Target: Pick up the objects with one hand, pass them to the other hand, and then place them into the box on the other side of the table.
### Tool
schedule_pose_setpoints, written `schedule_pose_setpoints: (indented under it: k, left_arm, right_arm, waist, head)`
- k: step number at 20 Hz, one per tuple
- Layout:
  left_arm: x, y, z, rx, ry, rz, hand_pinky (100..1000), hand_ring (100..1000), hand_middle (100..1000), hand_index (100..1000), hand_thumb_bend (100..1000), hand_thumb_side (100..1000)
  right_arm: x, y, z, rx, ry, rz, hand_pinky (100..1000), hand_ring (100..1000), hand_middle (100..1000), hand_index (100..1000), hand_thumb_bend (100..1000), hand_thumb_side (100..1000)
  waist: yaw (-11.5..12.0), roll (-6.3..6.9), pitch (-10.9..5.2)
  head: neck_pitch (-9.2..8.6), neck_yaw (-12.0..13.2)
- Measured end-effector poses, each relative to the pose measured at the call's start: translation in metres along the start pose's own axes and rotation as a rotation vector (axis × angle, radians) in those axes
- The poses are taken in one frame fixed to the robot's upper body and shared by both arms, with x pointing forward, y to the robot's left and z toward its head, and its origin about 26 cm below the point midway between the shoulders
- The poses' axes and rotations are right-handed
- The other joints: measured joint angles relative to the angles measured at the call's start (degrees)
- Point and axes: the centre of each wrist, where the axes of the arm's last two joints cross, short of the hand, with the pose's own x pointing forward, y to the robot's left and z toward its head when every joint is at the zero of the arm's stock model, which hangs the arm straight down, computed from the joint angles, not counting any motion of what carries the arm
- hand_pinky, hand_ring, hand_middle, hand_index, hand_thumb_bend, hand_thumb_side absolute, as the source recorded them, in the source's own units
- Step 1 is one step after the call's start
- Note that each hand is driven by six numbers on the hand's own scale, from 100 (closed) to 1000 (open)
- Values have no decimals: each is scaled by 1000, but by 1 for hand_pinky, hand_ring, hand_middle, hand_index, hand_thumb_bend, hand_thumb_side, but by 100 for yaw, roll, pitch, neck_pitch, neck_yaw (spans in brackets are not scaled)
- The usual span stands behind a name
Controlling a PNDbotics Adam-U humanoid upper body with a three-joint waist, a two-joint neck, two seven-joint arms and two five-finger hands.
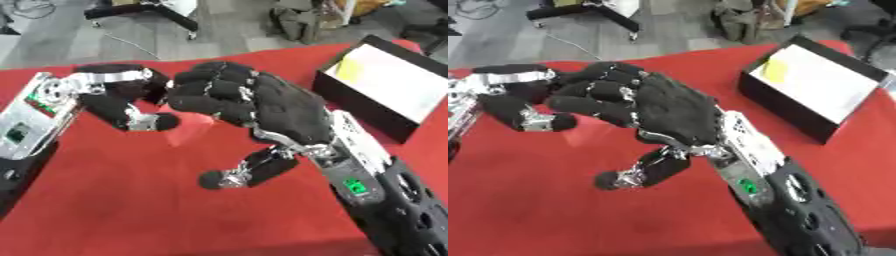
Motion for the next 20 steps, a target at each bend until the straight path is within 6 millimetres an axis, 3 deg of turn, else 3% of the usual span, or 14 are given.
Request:
schedule_pose_setpoints:
  k: [4,8,9,20]
  left_arm:
    - [10,-3,-3,-26,-17,4,670,575,489,603,204,442]
    - [15,-7,-6,-63,-32,4,687,608,503,618,216,453]
    - [16,-8,-8,-78,-34,5,687,608,503,618,217,454]
    - [15,-9,-4,-116,7,16,689,607,502,617,221,454]
  right_arm:
    - [0,5,1,8,4,-8,874,892,823,986,509,320]
    - [0,15,8,47,32,-21,873,894,818,977,455,248]
    - [-1,18,8,57,40,-23,871,894,819,978,456,277]
    - [-1,33,8,74,163,6,852,876,794,965,382,245]
  waist:
    - [1,9,0]
    - [3,17,0]
    - [3,28,0]
    - [5,30,0]
  head:
    - [0,-23]
    - [0,-42]
    - [0,-44]
    - [0,-75]
